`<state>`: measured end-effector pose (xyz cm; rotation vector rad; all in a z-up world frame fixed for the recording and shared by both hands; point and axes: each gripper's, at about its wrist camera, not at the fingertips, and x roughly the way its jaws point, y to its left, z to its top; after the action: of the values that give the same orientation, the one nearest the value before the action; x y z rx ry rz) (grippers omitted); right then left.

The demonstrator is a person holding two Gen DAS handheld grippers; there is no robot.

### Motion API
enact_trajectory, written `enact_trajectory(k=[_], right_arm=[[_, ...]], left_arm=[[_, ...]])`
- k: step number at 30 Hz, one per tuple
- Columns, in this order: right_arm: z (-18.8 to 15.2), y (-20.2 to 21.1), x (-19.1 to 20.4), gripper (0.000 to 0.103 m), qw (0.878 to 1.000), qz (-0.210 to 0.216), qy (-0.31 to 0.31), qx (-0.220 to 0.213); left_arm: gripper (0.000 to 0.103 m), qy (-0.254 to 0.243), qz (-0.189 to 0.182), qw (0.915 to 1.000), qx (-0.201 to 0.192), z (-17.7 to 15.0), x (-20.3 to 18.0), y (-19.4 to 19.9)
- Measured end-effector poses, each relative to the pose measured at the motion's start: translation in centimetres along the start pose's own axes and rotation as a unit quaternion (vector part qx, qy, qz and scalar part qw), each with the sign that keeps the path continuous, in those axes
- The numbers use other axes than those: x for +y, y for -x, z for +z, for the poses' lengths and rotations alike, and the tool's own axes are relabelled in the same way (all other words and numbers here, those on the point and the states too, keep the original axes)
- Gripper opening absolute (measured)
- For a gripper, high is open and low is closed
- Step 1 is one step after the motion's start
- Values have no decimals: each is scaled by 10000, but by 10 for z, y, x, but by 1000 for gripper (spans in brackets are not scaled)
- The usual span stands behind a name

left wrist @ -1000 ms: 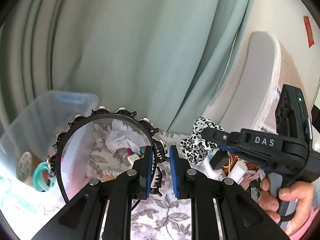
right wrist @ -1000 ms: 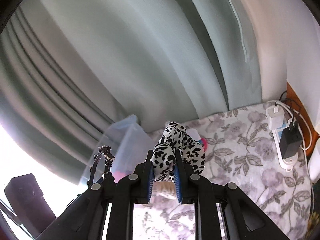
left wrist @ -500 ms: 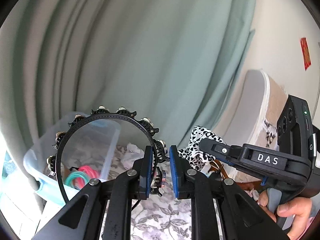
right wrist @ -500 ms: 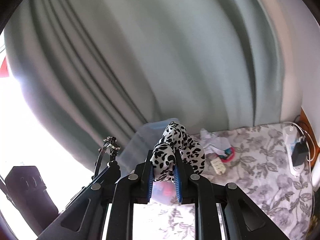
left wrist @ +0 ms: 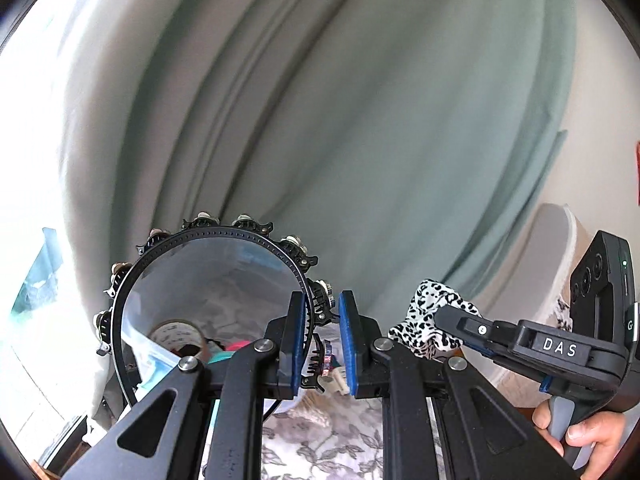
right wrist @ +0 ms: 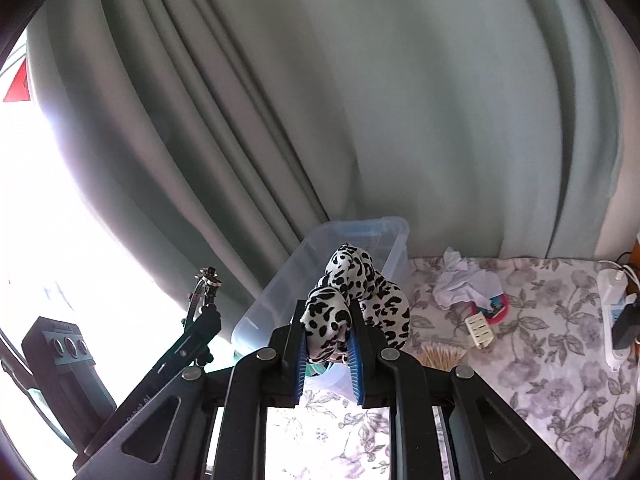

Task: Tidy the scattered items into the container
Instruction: 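Lift and carry the headband and scrunchie over the clear box with both tools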

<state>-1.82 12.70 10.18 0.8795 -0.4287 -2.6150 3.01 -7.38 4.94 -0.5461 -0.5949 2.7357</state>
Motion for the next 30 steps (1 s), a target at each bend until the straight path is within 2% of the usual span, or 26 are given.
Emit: enact_trajectory(k=[9, 16, 20, 30], right_arm=[[-7, -57, 11, 19, 9986, 53, 213, 485], [-16, -98, 17, 19, 9961, 175, 375, 781], [-18, -113, 16, 19, 9955, 208, 444, 814], [-18, -144, 6, 20, 9944, 156, 545, 897]], left_arm=[[17, 292, 47, 9995, 52, -6, 33, -13], [17, 334, -11, 9994, 71, -9, 47, -29], [17, 357, -126, 9993, 24, -10, 46, -25], [17, 324, -344, 9989, 17, -14, 53, -47]])
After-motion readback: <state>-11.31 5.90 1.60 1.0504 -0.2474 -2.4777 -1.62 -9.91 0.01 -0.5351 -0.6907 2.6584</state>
